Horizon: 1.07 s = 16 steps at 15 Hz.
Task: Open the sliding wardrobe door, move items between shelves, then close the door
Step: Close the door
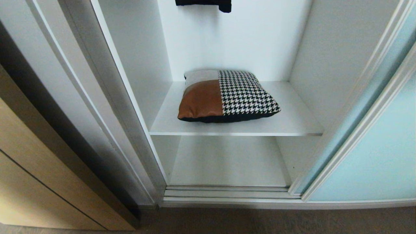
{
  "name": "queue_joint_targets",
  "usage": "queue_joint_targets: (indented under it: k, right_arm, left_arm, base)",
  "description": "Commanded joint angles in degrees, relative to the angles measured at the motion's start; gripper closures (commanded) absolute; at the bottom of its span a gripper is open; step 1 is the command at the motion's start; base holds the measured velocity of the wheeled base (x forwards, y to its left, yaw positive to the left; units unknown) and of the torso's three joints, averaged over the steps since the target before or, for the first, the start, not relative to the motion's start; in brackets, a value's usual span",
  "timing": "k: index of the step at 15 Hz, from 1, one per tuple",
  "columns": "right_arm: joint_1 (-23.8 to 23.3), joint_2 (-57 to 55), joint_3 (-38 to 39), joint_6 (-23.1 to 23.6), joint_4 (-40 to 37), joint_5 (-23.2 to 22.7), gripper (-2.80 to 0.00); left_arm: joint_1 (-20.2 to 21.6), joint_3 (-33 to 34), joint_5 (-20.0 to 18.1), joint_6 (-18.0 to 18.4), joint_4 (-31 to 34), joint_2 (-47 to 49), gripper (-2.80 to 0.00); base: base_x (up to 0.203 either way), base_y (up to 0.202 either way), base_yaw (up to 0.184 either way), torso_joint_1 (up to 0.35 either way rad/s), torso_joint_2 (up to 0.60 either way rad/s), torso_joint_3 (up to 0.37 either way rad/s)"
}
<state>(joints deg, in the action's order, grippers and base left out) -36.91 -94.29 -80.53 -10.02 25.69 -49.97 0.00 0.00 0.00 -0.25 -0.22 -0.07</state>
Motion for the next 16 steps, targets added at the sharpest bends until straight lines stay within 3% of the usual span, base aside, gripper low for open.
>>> queue_joint_targets:
  k: [1,4,8,16]
  right_arm:
    - [2.6,5.1,3.4,0.1,0.1,0.2,0.0]
    - [7.3,11.6,10.0,0.3,0.6,0.2,0.0]
    - [8.0,17.1,14.7,0.2,0.6,0.3,0.0]
    - [-8.0,19.8,17.8,0.3,1.6,3.0,0.0]
  left_arm:
    - [0.0,0.1,0.0,0.0,0.0,0.1,0.0]
    - [0.0,0.1,0.0,0.0,0.0,0.1,0.0]
    - [0.0,0.1,0.0,0.0,0.0,0.1,0.0]
    - [0.0,0.1,0.0,0.0,0.0,0.1,0.0]
  base:
    - [0.0,0.0,0.0,0.0,0.0,0.0]
    - [0.0,0.0,0.0,0.0,0.0,0.0]
    - [0.0,0.0,0.0,0.0,0.0,0.0]
    - [0.0,0.0,0.0,0.0,0.0,0.0]
